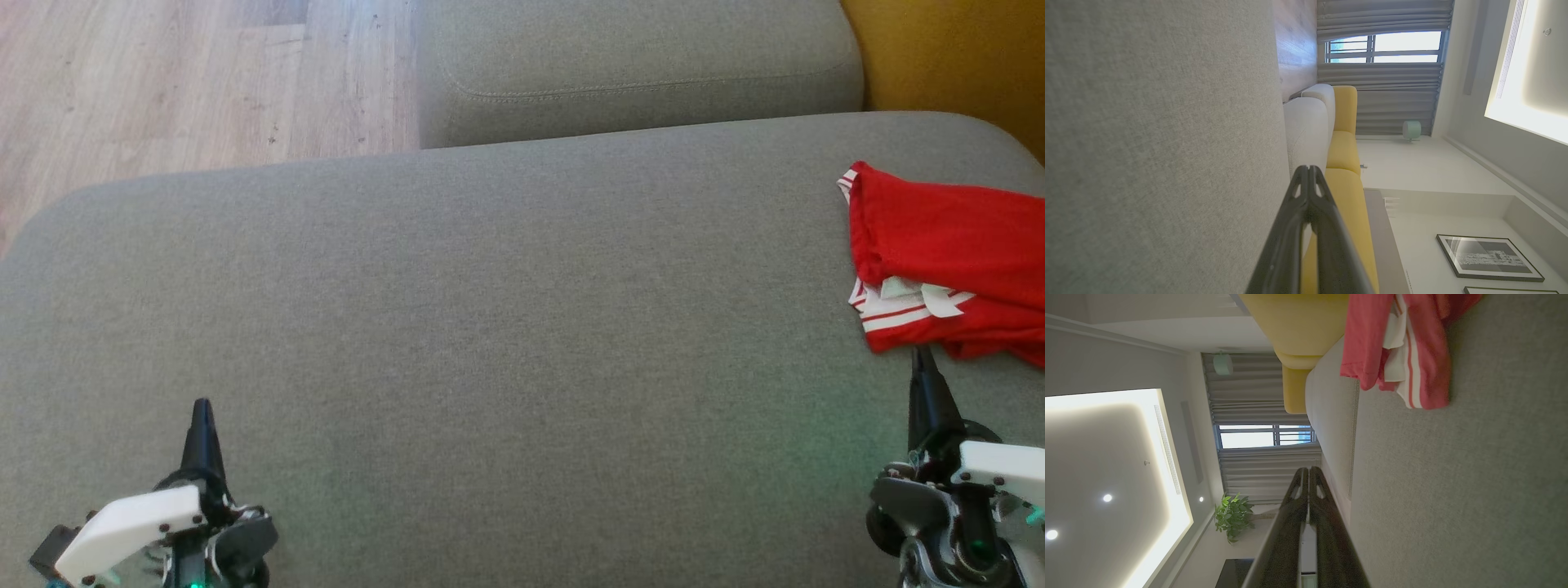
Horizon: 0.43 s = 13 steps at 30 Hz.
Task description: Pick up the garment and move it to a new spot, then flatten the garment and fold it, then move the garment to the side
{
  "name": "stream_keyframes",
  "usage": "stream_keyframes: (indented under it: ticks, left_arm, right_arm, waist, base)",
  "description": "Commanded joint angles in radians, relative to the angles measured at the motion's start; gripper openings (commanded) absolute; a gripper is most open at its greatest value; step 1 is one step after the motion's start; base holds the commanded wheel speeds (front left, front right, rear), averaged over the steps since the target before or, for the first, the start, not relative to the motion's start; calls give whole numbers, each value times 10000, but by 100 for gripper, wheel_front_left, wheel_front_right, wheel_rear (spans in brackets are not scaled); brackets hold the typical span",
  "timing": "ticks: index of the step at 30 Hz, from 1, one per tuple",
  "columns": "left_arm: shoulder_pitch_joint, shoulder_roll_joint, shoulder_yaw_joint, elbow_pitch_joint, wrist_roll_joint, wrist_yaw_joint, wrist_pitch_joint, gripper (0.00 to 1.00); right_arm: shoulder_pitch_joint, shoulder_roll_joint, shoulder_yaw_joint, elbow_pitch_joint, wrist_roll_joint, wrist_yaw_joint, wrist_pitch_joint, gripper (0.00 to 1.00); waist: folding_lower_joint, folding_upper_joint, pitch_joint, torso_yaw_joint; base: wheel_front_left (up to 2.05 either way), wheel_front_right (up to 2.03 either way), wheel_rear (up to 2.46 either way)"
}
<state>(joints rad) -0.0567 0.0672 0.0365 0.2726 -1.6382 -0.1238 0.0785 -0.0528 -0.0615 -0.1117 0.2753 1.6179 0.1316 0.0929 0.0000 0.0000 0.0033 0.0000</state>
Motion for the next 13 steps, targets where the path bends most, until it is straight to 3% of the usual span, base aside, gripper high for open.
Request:
stream_keyframes:
  ticks: [1,13]
  left_arm:
    - [-483,92,411,-291,-5,-69,57,0]
    - [-486,59,456,-288,33,-69,93,0]
  right_arm:
    - [-535,-10,145,-314,45,-9,70,0]
    - [-538,7,121,-313,24,-9,89,0]
  waist:
    - [0,0,-1,0]
    - [0,0,-1,0]
  base:
    - [0,0,0]
    - [0,0,0]
